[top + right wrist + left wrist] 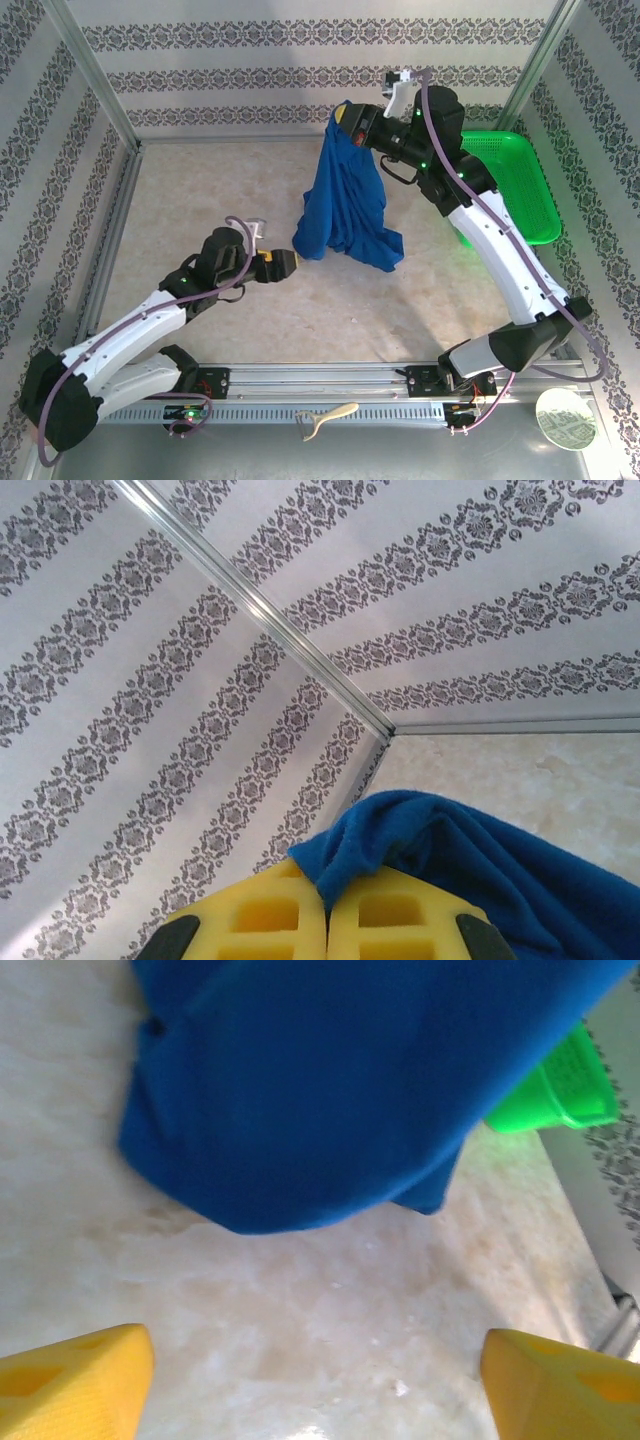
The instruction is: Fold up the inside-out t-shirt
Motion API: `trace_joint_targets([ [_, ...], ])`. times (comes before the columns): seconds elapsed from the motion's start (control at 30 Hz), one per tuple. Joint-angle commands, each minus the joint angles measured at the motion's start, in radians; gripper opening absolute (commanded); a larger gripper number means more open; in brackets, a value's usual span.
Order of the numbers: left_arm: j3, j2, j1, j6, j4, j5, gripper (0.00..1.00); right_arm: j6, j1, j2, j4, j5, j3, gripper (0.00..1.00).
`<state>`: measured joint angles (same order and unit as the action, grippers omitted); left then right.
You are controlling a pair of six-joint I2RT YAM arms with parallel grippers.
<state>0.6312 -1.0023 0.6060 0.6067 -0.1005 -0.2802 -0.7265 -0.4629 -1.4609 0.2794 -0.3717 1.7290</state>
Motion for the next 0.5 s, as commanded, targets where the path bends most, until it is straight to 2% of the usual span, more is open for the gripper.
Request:
trace_joint_targets([
  [0.0,-0.033,-0.056,0.086,0.002,0.156,-0.024,0.92,-0.025,-0.014,0.0,-0.042,0.036,0.095,0.0],
  [0.1,-0.026,-0.142,0.166,0.004,0.257,-0.01,0.99,-0.021,-0.021,-0.014,-0.028,0.053,0.148,0.0],
  [0.27,0.043,-0.319,0.292,-0.004,0.364,0.086,1.0,-0.021,-0.029,-0.025,-0.022,0.086,0.221,0.0],
  [0.37,0.086,-0.419,0.335,-0.004,0.416,0.219,1.0,-0.026,-0.034,-0.034,-0.016,0.101,0.26,0.0],
  [0.47,0.116,-0.484,0.339,0.008,0.429,0.377,1.0,-0.028,-0.036,-0.041,-0.006,0.108,0.298,0.0],
])
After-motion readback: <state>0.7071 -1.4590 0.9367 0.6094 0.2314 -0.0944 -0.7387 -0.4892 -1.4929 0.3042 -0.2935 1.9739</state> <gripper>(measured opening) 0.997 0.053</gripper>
